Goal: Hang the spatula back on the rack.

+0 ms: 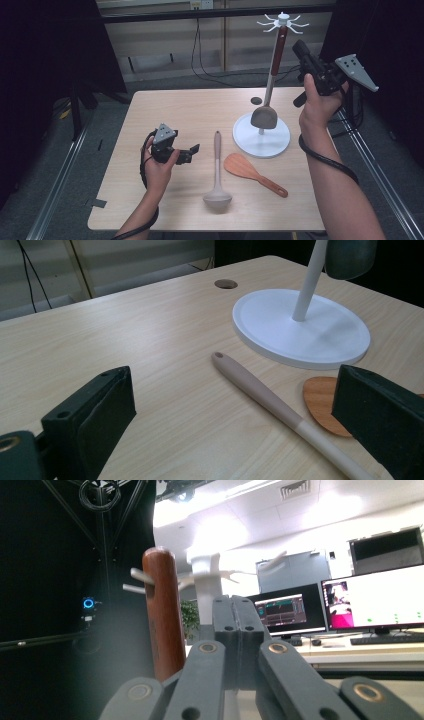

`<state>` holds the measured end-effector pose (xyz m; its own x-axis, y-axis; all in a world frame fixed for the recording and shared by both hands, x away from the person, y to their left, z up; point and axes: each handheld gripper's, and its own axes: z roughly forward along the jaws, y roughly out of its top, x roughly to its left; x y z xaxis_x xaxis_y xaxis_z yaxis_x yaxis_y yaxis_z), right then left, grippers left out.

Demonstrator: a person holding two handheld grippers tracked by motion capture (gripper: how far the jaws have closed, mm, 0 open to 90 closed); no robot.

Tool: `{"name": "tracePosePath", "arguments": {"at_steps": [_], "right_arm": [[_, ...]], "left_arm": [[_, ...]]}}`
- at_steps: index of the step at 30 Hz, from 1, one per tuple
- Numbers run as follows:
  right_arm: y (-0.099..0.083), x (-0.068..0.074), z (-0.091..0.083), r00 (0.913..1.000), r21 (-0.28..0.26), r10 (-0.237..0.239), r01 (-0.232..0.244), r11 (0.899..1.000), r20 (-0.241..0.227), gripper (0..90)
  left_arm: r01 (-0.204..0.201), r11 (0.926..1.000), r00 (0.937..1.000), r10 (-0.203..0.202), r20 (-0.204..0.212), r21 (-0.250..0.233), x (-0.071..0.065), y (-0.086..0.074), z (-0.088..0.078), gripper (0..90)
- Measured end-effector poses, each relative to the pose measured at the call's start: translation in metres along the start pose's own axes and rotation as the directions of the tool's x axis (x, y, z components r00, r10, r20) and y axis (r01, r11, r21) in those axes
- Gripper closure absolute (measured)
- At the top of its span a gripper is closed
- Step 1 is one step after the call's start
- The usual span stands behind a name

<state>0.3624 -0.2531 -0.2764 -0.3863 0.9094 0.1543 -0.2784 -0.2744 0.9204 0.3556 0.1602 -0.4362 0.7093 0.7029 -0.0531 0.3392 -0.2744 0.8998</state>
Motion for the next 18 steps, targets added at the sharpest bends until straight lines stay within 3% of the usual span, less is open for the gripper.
{"name": "tracePosePath", "arguments": {"at_steps": [6, 9, 13, 18], "right_arm": [[0.01, 0.0, 0.006, 0.9994, -0.032, 0.013, -0.012, 0.999, 0.033, 90.0], [0.012, 0.0, 0.008, 0.9992, -0.032, -0.012, 0.013, 0.999, 0.039, 90.0], [0.015, 0.003, 0.01, 0.9996, -0.047, 0.003, -0.002, 0.999, 0.027, 90.0], [0.013, 0.008, 0.012, 0.9998, -0.036, -0.021, 0.022, 0.999, 0.003, 90.0]], "left_arm": [[0.003, 1.0, 1.0, -0.003, 0.005, -0.002, 0.0, 0.0, 0.0, 3.5], [0.008, 0.9999, 1.0, -0.008, 0.006, -0.011, 0.0, 0.001, -0.001, 3.5], [0.009, 0.9999, 0.9999, -0.009, 0.005, -0.007, 0.001, 0.001, -0.002, 3.5], [0.014, 0.9999, 0.9999, -0.014, 0.003, -0.009, 0.001, 0.001, -0.002, 3.5]]}}
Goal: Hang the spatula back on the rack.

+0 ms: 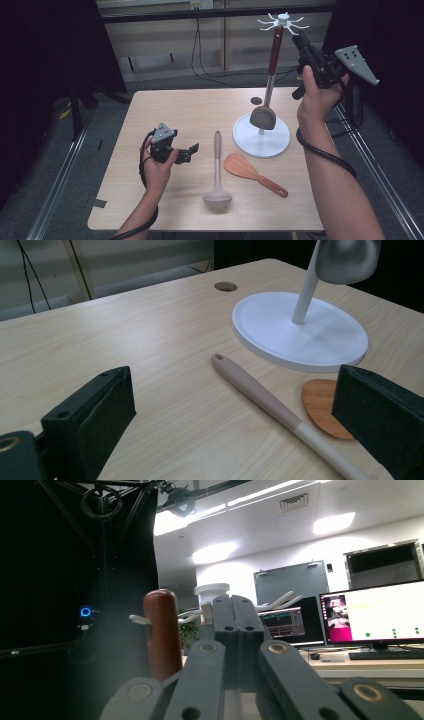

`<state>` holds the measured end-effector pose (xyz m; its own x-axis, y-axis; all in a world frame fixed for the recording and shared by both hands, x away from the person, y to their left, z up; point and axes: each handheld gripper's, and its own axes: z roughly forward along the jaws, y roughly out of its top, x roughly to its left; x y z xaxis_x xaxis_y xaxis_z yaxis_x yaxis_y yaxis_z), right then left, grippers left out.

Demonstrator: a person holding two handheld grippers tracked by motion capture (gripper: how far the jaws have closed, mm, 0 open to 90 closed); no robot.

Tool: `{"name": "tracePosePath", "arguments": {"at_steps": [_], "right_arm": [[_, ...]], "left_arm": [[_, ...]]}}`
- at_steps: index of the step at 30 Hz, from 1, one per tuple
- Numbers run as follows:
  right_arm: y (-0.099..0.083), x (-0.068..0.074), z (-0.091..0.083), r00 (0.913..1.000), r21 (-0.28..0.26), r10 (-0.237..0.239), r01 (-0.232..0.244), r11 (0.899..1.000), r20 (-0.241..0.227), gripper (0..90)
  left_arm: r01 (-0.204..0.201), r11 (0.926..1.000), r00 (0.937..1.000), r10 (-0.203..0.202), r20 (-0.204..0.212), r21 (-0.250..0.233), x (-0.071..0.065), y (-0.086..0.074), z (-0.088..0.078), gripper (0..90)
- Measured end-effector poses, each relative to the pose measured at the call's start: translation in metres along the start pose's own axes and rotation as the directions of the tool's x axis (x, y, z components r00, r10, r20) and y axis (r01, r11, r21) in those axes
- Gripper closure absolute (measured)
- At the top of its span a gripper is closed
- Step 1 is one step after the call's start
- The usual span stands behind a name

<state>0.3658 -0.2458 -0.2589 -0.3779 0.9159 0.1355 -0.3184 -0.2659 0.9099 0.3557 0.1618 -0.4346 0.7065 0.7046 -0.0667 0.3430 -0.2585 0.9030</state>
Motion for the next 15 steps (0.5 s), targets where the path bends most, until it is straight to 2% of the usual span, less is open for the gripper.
{"name": "tracePosePath", "arguments": {"at_steps": [4, 6, 11, 15], "right_arm": [[-0.0009, 0.0053, 0.0016, 0.9998, 0.005, -0.001, 0.001, 1.0, -0.019, 90.0], [-0.0019, 0.0079, 0.0022, 0.9995, 0.021, -0.016, 0.017, 1.0, -0.027, 90.0], [-0.0019, 0.0081, 0.0027, 0.9997, 0.028, -0.009, 0.009, 1.0, -0.021, 90.0], [0.0003, 0.0097, 0.0038, 0.9991, 0.031, -0.027, 0.028, 0.999, -0.033, 90.0]], "left_arm": [[-0.006, 1.0, 1.0, 0.006, -0.002, -0.004, 0.0001, 0.0017, -0.0014, 3.5], [-0.005, 0.9999, 1.0, 0.005, -0.001, -0.009, 0.0002, 0.0021, -0.002, 3.5], [-0.004, 0.9999, 1.0, 0.004, -0.003, -0.011, 0.0007, 0.0029, -0.0035, 3.5], [-0.004, 1.0, 1.0, 0.004, -0.001, -0.009, 0.0004, 0.0029, -0.003, 3.5]]}}
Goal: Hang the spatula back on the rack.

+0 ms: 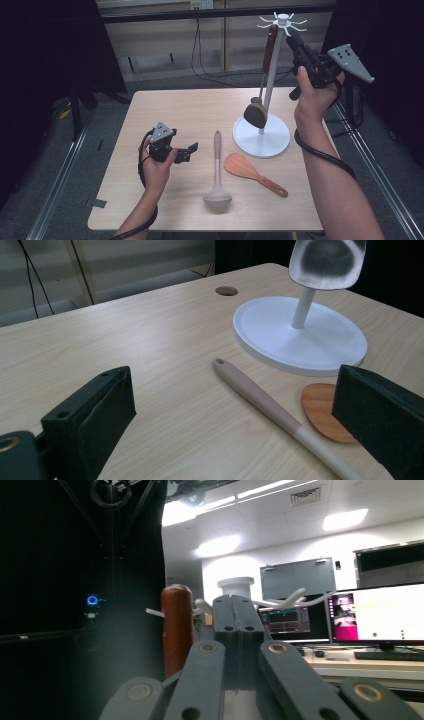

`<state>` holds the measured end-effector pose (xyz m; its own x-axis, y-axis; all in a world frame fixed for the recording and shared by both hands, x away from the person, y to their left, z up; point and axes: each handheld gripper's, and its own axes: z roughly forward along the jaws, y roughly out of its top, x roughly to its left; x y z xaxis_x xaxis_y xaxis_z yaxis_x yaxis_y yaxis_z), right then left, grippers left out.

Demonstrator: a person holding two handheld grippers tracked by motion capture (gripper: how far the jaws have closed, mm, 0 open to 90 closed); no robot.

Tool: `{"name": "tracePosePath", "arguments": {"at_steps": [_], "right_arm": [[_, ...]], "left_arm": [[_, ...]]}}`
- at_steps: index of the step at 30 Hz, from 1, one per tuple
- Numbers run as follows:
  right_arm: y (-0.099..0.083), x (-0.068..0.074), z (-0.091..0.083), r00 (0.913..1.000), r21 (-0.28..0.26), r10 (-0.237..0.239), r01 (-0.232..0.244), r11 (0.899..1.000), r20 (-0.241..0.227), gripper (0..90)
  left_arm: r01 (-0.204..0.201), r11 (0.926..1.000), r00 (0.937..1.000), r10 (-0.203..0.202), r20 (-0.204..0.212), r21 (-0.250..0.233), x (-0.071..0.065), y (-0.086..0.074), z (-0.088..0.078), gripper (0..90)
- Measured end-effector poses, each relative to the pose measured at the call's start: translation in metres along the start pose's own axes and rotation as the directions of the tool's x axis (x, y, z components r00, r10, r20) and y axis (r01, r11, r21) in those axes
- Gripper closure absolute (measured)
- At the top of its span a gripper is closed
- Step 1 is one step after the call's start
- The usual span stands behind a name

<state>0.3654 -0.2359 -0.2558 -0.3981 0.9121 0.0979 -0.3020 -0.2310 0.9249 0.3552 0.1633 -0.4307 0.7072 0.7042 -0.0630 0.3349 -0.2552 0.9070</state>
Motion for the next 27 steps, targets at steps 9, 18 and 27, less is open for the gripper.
{"name": "tracePosePath", "arguments": {"at_steps": [9, 18, 27], "right_arm": [[0.001, 0.006, 0.003, 0.9999, 0.012, -0.012, 0.012, 1.0, -0.008, 90.0], [-0.002, 0.005, -0.006, 0.9999, 0.025, -0.003, 0.004, 1.0, -0.016, 86.5], [-0.012, 0.006, -0.028, 0.9968, 0.038, 0.044, -0.042, 0.998, -0.067, 68.3]], "left_arm": [[-0.008, 1.0, 1.0, 0.008, 0.005, 0.003, -0.004, 0.002, 0.001, 3.5], [-0.01, 0.9999, 0.9999, 0.01, -0.005, 0.005, -0.003, 0.001, -0.001, 3.5], [-0.02, 0.9998, 0.9998, 0.02, -0.002, 0.005, -0.005, 0.002, 0.0, 3.5]]}}
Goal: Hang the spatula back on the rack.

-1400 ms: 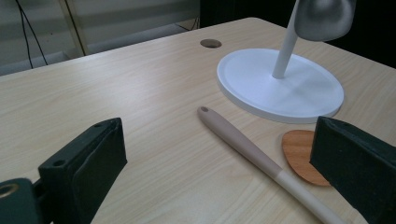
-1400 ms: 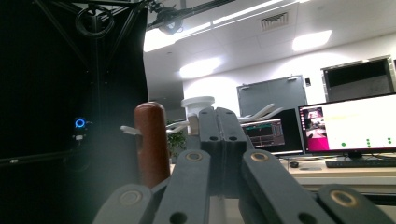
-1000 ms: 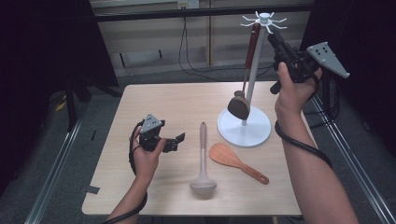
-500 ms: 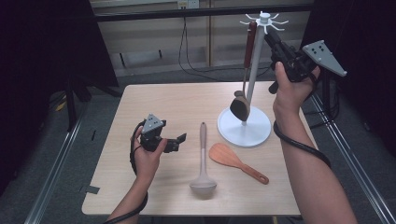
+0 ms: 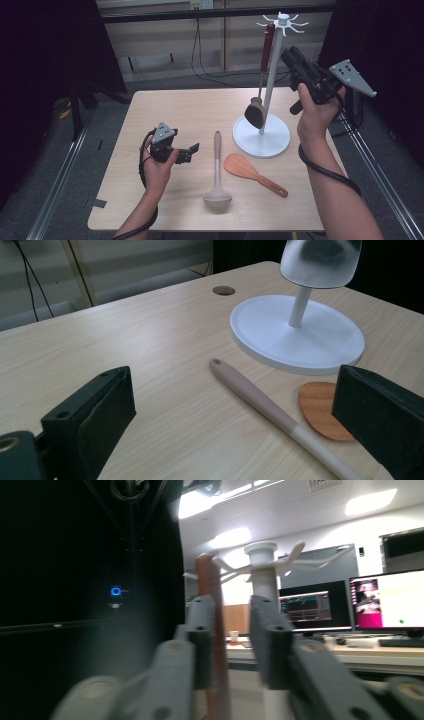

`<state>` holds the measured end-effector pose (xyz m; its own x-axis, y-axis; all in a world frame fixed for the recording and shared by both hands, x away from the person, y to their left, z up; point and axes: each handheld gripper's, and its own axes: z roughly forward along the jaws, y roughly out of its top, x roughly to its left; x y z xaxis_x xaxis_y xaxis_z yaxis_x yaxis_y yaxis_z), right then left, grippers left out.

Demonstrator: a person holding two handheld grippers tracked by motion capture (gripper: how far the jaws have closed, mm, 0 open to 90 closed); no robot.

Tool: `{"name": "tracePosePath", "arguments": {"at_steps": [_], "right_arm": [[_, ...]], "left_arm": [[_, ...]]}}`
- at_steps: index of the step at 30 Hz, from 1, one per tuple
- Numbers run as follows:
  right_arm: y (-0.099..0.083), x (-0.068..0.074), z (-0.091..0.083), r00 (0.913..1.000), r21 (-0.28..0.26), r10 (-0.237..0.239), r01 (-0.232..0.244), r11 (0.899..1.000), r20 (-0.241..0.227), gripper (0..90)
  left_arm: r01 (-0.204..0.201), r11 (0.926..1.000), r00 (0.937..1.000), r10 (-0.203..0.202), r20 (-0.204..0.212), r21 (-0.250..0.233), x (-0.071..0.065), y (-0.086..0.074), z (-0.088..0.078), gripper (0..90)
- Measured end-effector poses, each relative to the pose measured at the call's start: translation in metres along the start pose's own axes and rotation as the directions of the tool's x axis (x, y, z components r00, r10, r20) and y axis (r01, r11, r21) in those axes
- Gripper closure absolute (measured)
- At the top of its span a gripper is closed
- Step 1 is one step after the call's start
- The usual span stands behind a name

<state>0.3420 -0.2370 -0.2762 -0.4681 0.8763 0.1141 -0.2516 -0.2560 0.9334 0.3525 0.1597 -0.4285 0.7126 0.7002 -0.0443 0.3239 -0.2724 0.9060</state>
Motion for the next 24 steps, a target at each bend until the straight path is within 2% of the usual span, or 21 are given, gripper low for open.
{"name": "tracePosePath", "arguments": {"at_steps": [7, 10, 17, 23, 24], "right_arm": [[-0.008, 0.005, -0.013, 0.9985, 0.035, 0.041, -0.04, 0.999, -0.036, 47.4], [-0.01, 0.006, -0.017, 0.9978, 0.043, 0.053, -0.051, 0.998, -0.039, 43.7], [-0.019, 0.01, -0.027, 0.9955, 0.093, 0.07, -0.064, 0.994, -0.063, 33.7], [-0.026, 0.016, -0.036, 0.994, 0.124, 0.074, -0.063, 0.99, -0.081, 27.6], [-0.027, 0.016, -0.037, 0.9946, 0.131, 0.063, -0.051, 0.99, -0.083, 26.6]], "left_arm": [[0.001, 0.9999, 1.0, -0.001, 0.003, 0.01, -0.002, -0.002, 0.001, 3.4], [-0.006, 1.0, 1.0, 0.006, -0.002, 0.008, -0.002, -0.001, 0.001, 3.4], [0.009, 0.9999, 0.9999, -0.009, 0.011, 0.011, -0.005, -0.003, 0.001, 3.4], [0.01, 0.9999, 0.9999, -0.01, 0.012, 0.01, -0.007, -0.003, 0.0, 3.4], [0.014, 0.9999, 0.9998, -0.014, 0.014, 0.008, -0.008, -0.003, 0.0, 3.4]]}}
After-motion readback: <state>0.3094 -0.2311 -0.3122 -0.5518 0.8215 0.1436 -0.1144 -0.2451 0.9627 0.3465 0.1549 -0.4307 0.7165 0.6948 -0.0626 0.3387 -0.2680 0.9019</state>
